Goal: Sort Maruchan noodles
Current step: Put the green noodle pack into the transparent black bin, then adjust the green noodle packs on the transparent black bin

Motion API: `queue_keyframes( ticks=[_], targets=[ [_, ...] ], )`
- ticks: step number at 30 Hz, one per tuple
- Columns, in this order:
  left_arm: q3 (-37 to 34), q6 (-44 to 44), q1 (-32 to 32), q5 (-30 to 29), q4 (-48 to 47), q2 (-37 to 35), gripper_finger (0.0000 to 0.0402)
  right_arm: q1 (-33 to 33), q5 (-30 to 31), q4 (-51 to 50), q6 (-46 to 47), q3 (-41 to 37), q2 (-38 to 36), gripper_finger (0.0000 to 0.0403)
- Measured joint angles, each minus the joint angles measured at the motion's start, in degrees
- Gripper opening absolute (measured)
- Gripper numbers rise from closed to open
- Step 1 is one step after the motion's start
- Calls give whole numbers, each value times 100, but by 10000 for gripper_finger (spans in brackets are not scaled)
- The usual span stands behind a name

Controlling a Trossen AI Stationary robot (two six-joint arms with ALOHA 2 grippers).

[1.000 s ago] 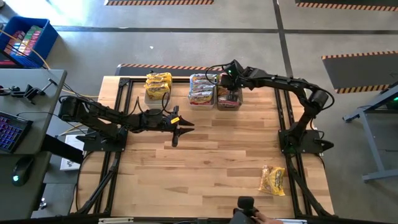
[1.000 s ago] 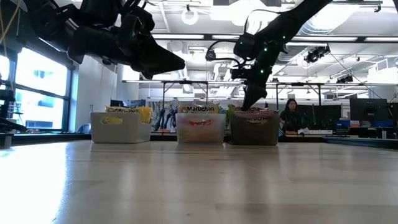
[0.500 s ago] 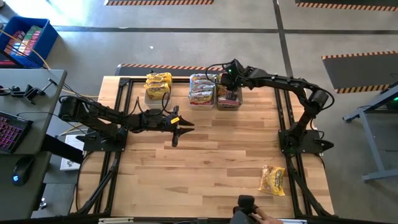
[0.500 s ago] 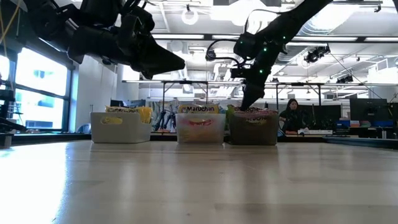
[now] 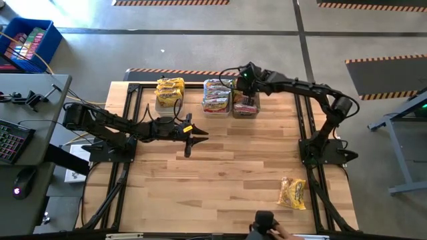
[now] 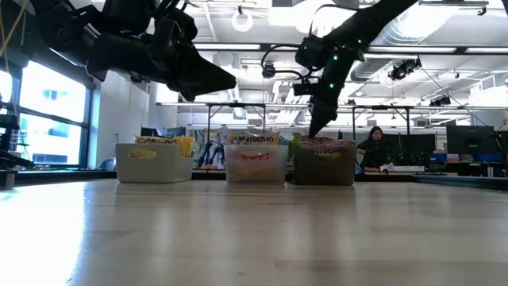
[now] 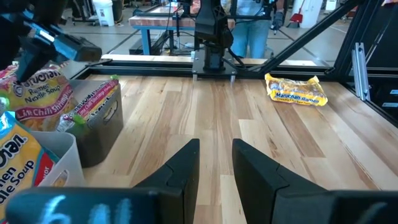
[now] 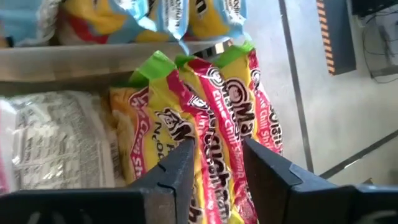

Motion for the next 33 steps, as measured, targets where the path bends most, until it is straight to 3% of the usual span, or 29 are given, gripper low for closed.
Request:
queue_keyframes(
  ticks=[11,14,22,33],
  targets=[
    [0,-3,-1,-1,-4,0,87,78,56,-807,153,468,-9,106],
    [0,0,1,0,-5,-1,87,76,2,-770,155,443,-9,86],
    [0,-3,-1,0,-7,1,87,-115,-905,-643,461,429,17,5],
    [0,-40,0,0,-18,1,87,32,-962,-979,489,422,260,2]
  ],
)
